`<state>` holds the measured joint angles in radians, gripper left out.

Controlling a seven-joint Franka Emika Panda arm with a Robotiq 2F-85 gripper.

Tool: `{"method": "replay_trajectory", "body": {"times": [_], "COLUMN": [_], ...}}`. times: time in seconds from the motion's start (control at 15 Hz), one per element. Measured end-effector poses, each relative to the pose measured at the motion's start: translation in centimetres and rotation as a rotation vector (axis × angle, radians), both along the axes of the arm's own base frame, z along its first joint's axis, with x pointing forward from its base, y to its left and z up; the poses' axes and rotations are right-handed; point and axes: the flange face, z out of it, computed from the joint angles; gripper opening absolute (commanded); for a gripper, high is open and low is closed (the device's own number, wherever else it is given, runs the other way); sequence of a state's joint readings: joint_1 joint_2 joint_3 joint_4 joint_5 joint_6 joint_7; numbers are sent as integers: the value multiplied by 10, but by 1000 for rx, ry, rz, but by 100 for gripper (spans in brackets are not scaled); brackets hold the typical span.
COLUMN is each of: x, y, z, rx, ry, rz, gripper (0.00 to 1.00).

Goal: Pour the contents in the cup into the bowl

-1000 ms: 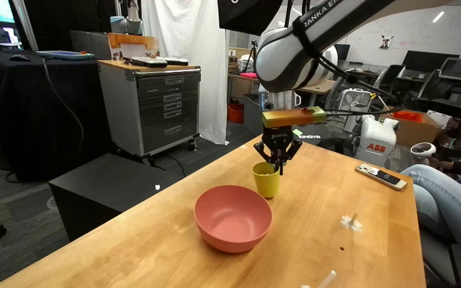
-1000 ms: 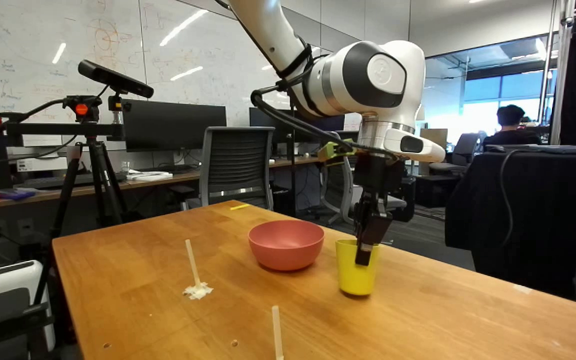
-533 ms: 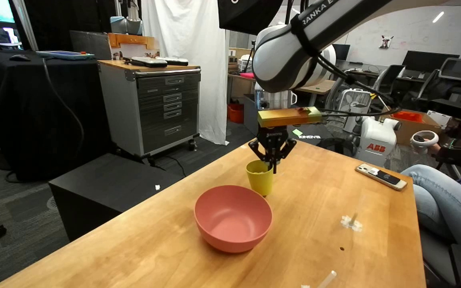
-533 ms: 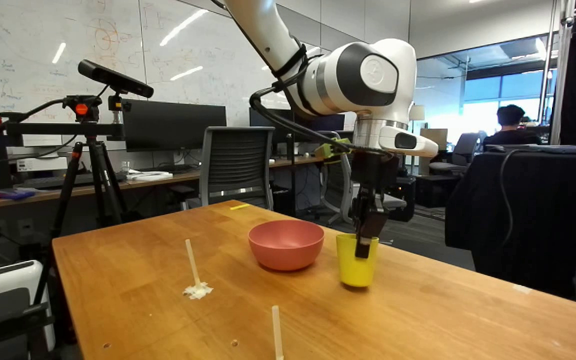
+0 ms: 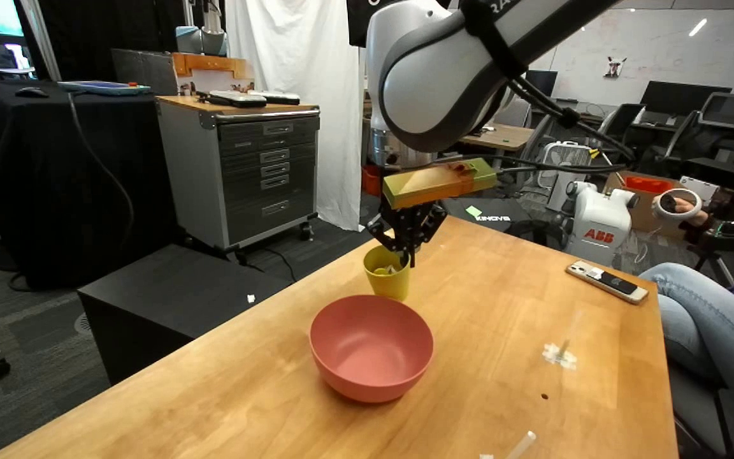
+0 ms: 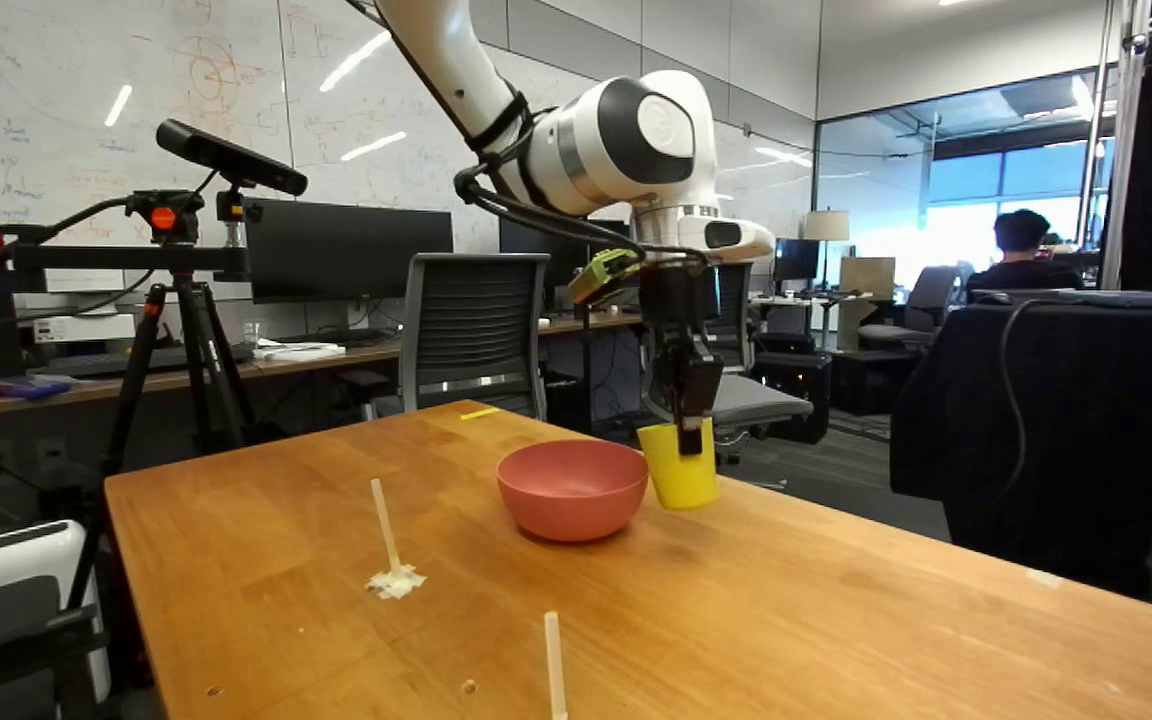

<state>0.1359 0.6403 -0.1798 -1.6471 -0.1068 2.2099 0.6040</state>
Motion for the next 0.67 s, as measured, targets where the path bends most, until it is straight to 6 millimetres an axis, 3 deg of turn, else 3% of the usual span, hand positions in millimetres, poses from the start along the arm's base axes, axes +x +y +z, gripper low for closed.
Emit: {"method": "replay_trajectory", "body": {"times": [0.4,0.67], "x": [-9,-28], "y": [63,82], "z": [46,48], "rx": [-139,-221], "ry": [-194,-263], "rz": [115,160], "gripper": [4,4]}}
